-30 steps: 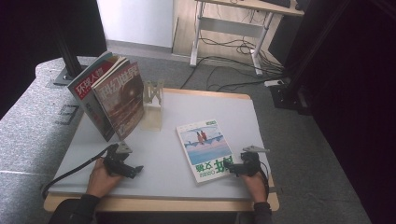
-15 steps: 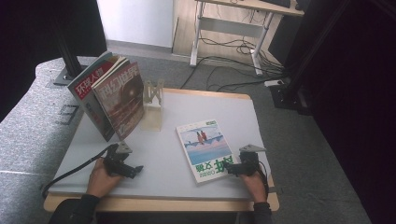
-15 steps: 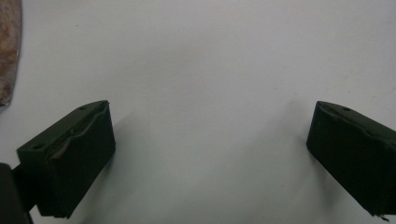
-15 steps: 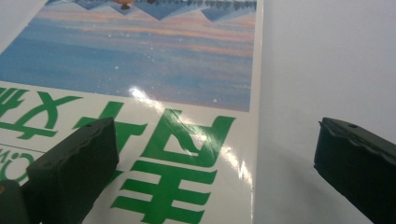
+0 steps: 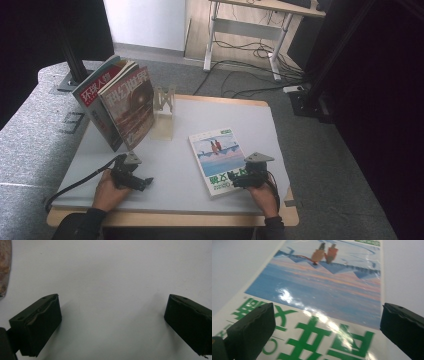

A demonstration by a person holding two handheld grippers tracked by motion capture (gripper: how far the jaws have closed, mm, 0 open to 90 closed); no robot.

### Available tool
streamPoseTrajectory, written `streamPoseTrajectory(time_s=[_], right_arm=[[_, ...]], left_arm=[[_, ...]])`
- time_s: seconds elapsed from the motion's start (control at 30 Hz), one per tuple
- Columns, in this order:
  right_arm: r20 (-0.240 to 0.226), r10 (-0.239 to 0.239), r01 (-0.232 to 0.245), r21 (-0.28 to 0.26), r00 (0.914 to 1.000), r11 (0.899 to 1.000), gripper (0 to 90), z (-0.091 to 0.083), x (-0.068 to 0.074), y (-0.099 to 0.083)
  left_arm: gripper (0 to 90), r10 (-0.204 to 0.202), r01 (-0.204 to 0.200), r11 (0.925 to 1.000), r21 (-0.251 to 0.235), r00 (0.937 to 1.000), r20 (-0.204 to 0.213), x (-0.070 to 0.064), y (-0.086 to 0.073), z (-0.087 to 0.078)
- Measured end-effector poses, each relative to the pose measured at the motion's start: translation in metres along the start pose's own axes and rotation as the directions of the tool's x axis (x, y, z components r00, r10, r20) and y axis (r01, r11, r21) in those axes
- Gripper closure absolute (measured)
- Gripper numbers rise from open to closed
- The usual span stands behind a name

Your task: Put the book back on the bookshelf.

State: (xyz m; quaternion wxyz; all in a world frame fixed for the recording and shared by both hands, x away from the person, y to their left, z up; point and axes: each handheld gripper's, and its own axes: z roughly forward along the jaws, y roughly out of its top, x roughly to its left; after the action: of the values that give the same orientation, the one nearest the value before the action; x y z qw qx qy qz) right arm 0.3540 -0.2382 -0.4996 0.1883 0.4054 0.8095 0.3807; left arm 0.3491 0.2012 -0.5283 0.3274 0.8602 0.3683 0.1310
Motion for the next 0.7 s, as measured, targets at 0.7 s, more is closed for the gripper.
streamPoseTrajectory(time_s=[0.7], right_arm=[[-0.124, -0.102, 0.107, 0.035, 0.9870, 0.994, 0.0, 0.025, 0.056, 0.016]], left_arm=[[0.7, 0.000, 0.000, 1.0000, 0.000, 1.0000, 0.000, 0.000, 0.000, 0.000]])
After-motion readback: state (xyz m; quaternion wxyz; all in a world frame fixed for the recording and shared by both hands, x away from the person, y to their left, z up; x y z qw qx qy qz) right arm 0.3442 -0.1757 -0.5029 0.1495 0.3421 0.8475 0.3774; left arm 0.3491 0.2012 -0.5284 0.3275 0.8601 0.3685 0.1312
